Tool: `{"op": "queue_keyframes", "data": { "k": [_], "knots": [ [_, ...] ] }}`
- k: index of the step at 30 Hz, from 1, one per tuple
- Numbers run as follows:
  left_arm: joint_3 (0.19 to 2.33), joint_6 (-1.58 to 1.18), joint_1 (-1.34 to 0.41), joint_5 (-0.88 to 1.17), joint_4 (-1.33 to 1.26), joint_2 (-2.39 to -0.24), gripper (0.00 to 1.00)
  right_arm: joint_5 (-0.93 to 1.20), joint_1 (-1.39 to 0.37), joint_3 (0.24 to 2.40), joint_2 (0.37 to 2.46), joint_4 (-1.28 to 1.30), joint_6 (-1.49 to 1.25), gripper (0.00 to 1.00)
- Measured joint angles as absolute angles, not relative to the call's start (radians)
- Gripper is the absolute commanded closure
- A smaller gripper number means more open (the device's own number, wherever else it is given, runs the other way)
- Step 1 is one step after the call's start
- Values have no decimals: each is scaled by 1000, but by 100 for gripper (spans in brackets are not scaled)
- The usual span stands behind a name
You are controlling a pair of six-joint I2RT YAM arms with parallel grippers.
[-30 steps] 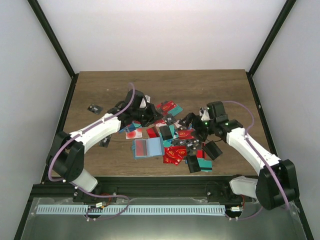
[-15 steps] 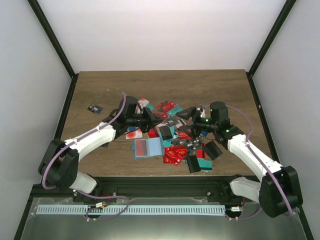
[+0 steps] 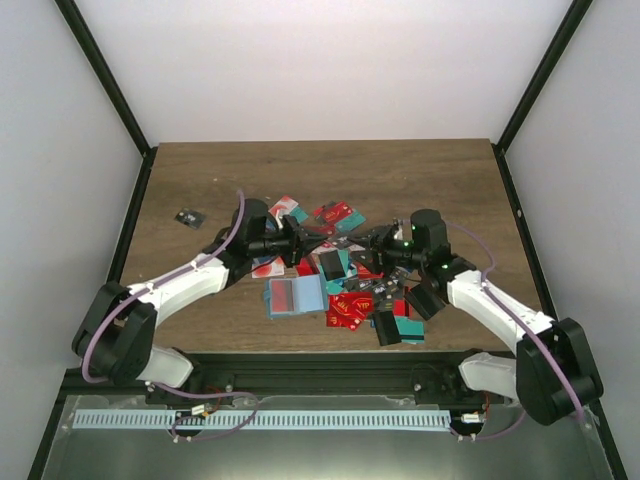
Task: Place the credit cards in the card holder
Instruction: Insert the credit card into the card holder.
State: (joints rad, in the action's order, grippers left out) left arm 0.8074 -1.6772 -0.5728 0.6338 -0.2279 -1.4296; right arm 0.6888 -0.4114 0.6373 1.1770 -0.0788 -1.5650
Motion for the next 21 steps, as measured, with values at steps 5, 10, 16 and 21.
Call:
{"op": "queue_keyframes", "data": {
  "k": [5, 10, 16, 21],
  "knots": [
    [797, -1700, -573, 635, -252, -1405, 96, 683, -430, 643, 1232, -146, -1597, 95],
    [785, -1686, -568, 629, -224, -1394, 92, 668, -428, 662, 1248, -199, -1607, 99],
    [785, -1586, -550, 635, -176, -1351, 57, 688, -433, 675, 1254, -213, -1548, 99],
    [788, -1376, -455, 633, -46, -1246, 50, 772, -434, 697, 1309, -252, -1419, 99]
  ]
}}
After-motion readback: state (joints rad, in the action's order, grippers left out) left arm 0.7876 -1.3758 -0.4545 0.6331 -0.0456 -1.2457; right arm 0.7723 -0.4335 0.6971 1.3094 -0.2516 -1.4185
